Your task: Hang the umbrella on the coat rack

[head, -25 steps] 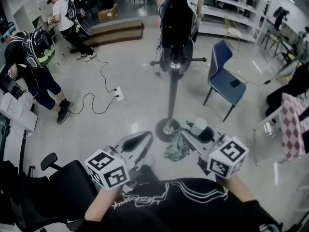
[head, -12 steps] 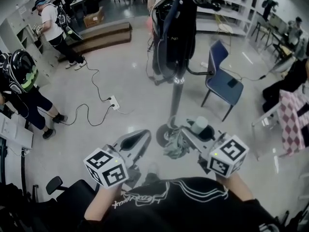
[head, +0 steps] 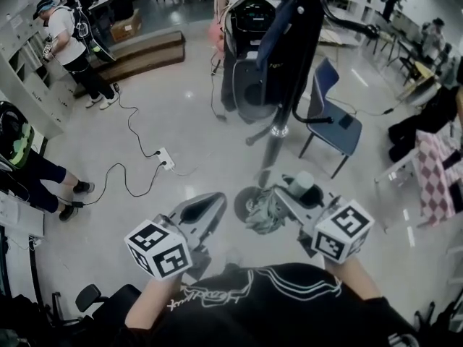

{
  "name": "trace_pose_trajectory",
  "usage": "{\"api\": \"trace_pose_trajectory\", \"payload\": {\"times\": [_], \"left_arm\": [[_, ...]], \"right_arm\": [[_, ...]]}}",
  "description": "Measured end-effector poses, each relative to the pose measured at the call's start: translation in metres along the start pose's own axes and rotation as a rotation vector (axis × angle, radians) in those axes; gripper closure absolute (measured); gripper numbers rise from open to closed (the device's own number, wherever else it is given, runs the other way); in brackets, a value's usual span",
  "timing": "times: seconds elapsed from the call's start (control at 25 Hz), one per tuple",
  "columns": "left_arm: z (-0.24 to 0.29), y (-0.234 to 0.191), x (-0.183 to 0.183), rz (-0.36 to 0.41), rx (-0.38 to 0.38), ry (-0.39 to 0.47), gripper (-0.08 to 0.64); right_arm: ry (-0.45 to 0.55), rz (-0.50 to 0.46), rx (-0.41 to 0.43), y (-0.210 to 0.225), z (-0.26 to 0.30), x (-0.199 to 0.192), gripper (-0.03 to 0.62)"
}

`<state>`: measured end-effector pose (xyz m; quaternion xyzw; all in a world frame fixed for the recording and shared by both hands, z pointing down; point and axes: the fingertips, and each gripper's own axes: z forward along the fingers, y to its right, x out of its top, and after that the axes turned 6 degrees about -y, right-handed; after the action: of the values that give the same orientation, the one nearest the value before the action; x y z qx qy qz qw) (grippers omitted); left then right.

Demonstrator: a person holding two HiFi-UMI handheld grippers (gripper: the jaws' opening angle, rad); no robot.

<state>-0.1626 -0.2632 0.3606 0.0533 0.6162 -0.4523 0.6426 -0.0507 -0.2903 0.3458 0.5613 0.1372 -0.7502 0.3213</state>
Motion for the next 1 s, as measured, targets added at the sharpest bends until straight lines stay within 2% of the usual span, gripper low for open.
{"api": "trace_pose_trajectory", "payload": {"times": [0.56,1.0], "left_arm": [[0.015,-0.055,0.024,0.023,-0.099,-0.056,0.557],[0.021,-0.082,0.033,-0.003,-0.155,-0.067,0.557]], "right_arm": [[0.005,0.035,-0.096,0.018,0.053,0.013,0.456],[-0.005,0.042,-0.142,0.033,0.08,0.022,0.456]]}}
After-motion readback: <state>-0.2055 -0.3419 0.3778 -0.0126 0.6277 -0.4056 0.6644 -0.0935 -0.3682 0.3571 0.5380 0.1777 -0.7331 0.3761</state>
